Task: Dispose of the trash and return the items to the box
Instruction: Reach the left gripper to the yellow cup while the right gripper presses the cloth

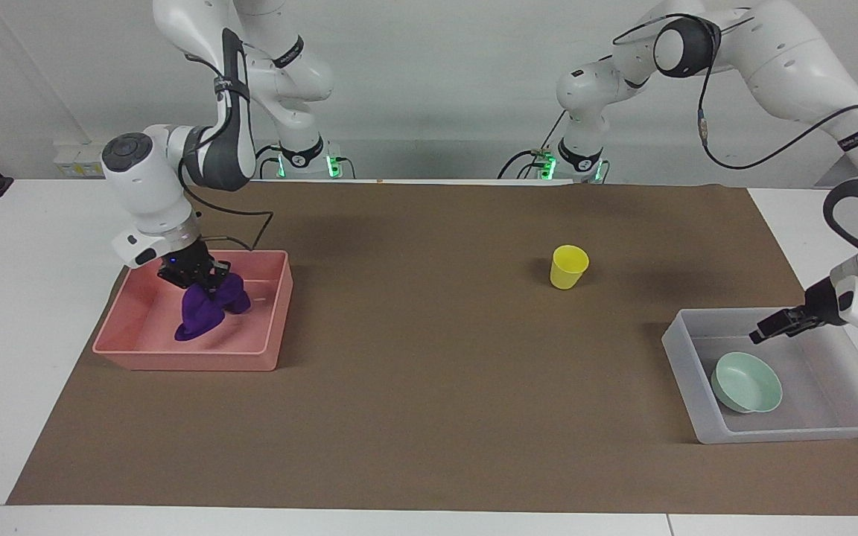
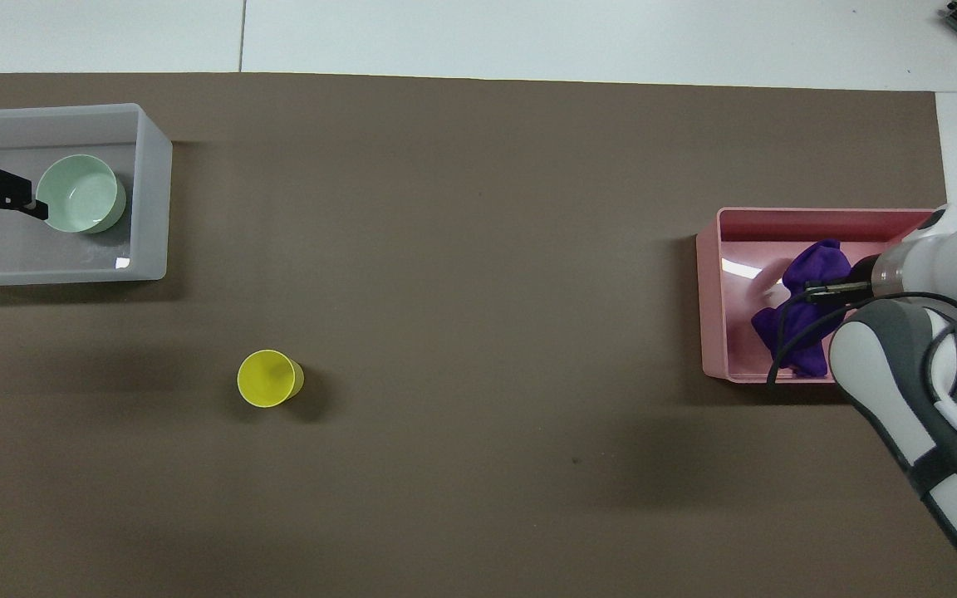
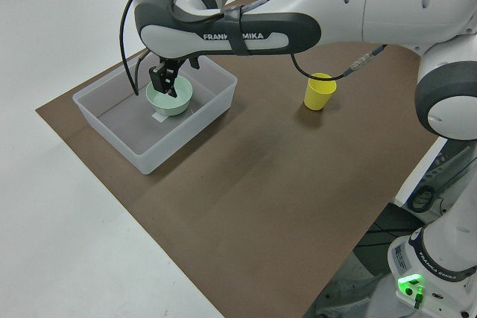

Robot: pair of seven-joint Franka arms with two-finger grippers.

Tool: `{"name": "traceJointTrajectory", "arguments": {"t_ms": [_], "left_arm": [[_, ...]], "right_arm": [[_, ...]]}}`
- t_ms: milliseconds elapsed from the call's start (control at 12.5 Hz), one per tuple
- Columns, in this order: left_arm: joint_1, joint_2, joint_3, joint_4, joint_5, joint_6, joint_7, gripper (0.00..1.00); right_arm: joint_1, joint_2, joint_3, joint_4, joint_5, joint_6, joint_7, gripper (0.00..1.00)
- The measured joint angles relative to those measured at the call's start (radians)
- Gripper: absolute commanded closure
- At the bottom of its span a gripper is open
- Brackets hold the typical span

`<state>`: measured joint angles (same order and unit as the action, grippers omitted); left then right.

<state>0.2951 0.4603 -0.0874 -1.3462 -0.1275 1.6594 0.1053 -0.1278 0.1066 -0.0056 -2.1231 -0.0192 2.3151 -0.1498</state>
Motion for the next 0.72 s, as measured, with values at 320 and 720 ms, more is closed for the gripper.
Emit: {"name": "traceJointTrajectory", "arguments": {"t_ms": [320,720], "left_arm": [[-0.16,-0.165,-0.006,-0.138,-0.003,-0.13,-0.026,0.0],[-0.334,-0.413,-0.01,-0.674,-0.103,0.176,-0.045,0.0]], "right_arm": [[0.001,0.009,0.003,0.013,0.0,0.012,0.0,0.0],[0.021,-0.061,0.021,0.13,0.0,-0.136,0.101,0.0]]}}
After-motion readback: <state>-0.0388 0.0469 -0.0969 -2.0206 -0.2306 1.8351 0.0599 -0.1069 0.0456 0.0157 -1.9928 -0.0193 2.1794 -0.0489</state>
